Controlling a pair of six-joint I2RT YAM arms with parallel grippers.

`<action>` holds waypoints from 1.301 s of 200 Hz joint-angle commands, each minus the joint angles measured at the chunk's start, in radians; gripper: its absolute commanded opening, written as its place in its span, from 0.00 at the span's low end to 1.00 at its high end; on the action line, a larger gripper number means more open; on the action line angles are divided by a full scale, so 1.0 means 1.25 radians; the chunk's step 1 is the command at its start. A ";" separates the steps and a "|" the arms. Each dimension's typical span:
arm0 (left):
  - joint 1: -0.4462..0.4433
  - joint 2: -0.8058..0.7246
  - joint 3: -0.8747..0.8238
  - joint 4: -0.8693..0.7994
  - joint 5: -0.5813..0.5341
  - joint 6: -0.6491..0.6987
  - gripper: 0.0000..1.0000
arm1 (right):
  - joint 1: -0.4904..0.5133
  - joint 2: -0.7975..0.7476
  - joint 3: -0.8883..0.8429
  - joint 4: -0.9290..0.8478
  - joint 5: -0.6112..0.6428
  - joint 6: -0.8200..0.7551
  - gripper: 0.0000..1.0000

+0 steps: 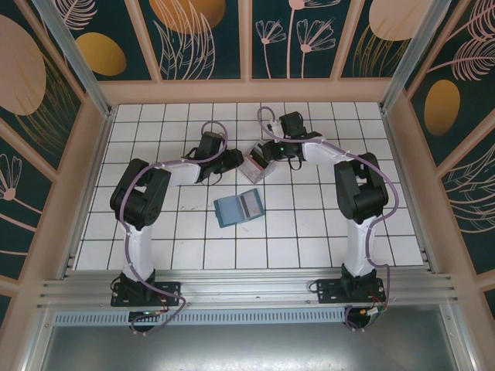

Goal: Put the credit cards into the card holder
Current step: Pick up the credit card from the storage box.

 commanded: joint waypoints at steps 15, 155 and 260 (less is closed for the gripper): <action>0.002 0.027 -0.065 -0.049 -0.008 -0.001 0.45 | -0.006 -0.031 0.006 0.011 0.047 0.018 0.43; 0.002 0.022 -0.054 -0.058 0.002 0.003 0.44 | -0.017 -0.074 -0.008 0.021 0.027 0.021 0.30; 0.003 0.022 -0.043 -0.066 0.011 0.005 0.44 | -0.016 -0.080 -0.003 0.012 -0.005 0.012 0.15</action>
